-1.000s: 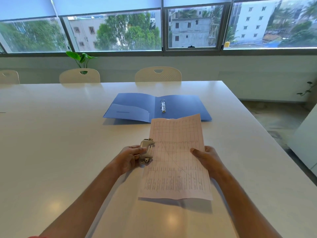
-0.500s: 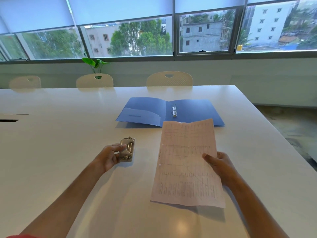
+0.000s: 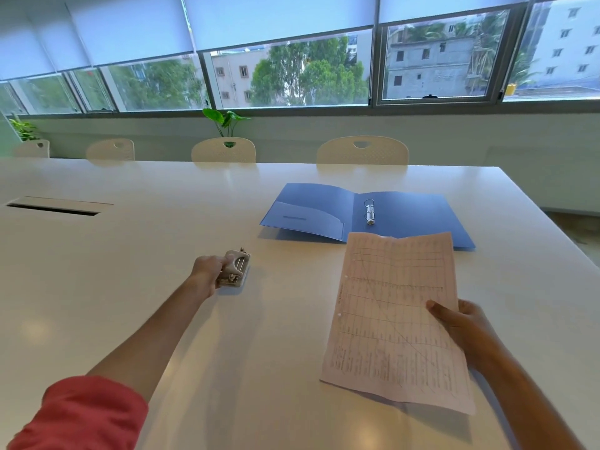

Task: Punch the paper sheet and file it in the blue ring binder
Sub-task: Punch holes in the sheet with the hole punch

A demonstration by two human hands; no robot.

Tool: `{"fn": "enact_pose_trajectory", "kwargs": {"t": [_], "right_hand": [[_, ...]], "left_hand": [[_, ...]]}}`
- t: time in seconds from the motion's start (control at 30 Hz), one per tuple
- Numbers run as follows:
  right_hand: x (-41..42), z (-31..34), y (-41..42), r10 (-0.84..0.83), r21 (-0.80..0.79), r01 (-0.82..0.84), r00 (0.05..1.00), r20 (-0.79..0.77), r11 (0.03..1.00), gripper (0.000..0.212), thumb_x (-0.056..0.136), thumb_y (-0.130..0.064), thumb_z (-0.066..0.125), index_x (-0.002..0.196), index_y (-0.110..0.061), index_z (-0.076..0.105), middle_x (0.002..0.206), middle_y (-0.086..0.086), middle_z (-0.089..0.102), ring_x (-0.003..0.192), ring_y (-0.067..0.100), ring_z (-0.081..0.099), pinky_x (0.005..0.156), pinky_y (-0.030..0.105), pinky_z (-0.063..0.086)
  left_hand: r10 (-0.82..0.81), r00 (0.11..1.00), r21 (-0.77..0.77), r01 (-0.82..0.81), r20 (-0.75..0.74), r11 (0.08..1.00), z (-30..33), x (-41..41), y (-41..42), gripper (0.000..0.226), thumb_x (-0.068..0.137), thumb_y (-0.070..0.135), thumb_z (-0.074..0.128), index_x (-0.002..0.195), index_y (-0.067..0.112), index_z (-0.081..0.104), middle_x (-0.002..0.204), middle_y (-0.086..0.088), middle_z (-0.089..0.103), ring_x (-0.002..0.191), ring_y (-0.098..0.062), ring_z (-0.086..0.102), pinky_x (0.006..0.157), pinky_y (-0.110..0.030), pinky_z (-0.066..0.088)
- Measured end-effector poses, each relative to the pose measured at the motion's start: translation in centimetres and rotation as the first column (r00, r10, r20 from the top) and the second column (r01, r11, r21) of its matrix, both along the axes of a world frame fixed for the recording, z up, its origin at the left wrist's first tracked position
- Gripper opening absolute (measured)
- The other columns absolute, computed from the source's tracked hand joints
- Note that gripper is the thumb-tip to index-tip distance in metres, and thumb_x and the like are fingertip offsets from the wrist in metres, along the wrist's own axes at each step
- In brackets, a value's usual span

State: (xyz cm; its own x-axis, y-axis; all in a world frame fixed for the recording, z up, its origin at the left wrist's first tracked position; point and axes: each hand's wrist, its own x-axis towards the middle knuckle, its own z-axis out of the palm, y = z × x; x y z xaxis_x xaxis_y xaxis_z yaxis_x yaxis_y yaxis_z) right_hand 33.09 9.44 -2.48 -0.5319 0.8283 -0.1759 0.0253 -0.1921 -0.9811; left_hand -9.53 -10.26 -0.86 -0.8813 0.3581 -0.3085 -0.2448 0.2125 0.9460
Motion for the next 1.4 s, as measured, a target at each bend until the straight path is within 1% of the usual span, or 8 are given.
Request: {"fn": "enact_pose_trajectory", "kwargs": {"t": [0.27,0.67,0.8,0.9,1.0,1.13,1.27,1.4], "right_hand": [[0.1,0.1,-0.1,0.005,0.005,-0.005,1.0,0.025,1.0,0.015,0.092,-0.01,0.057,0.097,0.003,0.063,0.075,0.016,0.075,0.064,0.031,0.073,0.049,0.032,0.057],[0.1,0.2,-0.3,-0.001,0.019,0.001,0.999,0.032,1.0,0.014,0.092,-0.01,0.057,0.096,0.002,0.063,0.074,0.013,0.075,0.063,0.027,0.073,0.049,0.029,0.056],[0.2,0.1,0.0,0.001,0.004,-0.001,1.0,0.021,1.0,0.019,0.092,-0.01,0.058,0.102,0.005,0.063,0.081,0.019,0.075,0.069,0.032,0.073,0.053,0.032,0.058],[0.3,0.2,-0.2,-0.005,0.004,0.005,1.0,0.01,1.0,0.014,0.092,-0.009,0.058,0.098,0.002,0.064,0.077,0.015,0.075,0.066,0.029,0.073,0.051,0.03,0.057],[0.2,0.3,-0.4,-0.004,-0.003,0.004,1.0,-0.006,1.0,0.012,0.092,-0.008,0.057,0.096,0.001,0.064,0.074,0.013,0.075,0.064,0.027,0.073,0.05,0.029,0.057],[0.0,0.3,-0.3,-0.025,-0.006,0.025,1.0,-0.012,1.0,0.011,0.092,-0.007,0.058,0.095,0.001,0.065,0.073,0.011,0.076,0.064,0.025,0.073,0.05,0.028,0.056],[-0.1,0.2,-0.3,-0.027,-0.013,0.027,0.999,-0.027,1.0,0.01,0.091,-0.006,0.058,0.095,0.0,0.065,0.075,0.011,0.076,0.066,0.026,0.074,0.051,0.029,0.057],[-0.2,0.4,-0.3,-0.022,-0.012,0.022,0.999,-0.031,1.0,0.011,0.091,-0.008,0.059,0.097,-0.001,0.065,0.078,0.012,0.076,0.07,0.027,0.074,0.053,0.03,0.057]], "left_hand": [[0.113,0.993,-0.025,-0.114,-0.022,0.993,-0.4,-0.8,0.0,0.017,0.082,0.002,0.067,0.07,0.004,0.054,0.069,-0.014,0.056,0.058,-0.025,0.055,0.058,-0.033,0.048],[0.052,0.997,-0.136,-0.06,-0.059,0.989,-0.7,-2.7,0.2,0.017,0.075,0.006,0.074,0.075,0.001,0.058,0.087,-0.019,0.062,0.075,-0.03,0.06,0.073,-0.044,0.052],[0.016,0.988,-0.273,-0.058,-0.154,0.96,-2.0,-4.7,0.8,0.036,0.06,0.02,0.082,0.082,-0.002,0.063,0.096,-0.024,0.068,0.086,-0.036,0.067,0.08,-0.05,0.057],[-0.026,0.96,-0.399,-0.092,-0.28,0.912,0.2,-1.5,0.6,0.027,0.073,0.021,0.078,0.074,0.0,0.06,0.086,-0.019,0.065,0.08,-0.031,0.062,0.067,-0.035,0.049],[-0.076,0.919,-0.497,-0.139,-0.388,0.857,0.5,-0.9,0.5,0.031,0.074,0.025,0.077,0.071,-0.003,0.064,0.081,-0.021,0.068,0.078,-0.032,0.064,0.065,-0.034,0.045],[-0.085,0.896,-0.506,-0.166,-0.435,0.846,0.4,-0.6,0.1,0.025,0.073,0.024,0.077,0.067,0.002,0.067,0.078,-0.019,0.07,0.077,-0.032,0.066,0.071,-0.038,0.051],[-0.048,0.779,-0.343,-0.219,-0.625,0.913,1.4,2.0,0.8,0.02,0.079,0.017,0.067,0.093,0.005,0.075,0.1,-0.018,0.072,0.1,-0.034,0.064,0.086,-0.036,0.048],[-0.156,0.787,-0.229,0.019,-0.597,0.973,2.2,7.3,2.8,0.021,0.084,0.031,0.067,0.092,0.015,0.076,0.094,-0.005,0.074,0.095,-0.024,0.066,0.076,-0.024,0.042]]}}
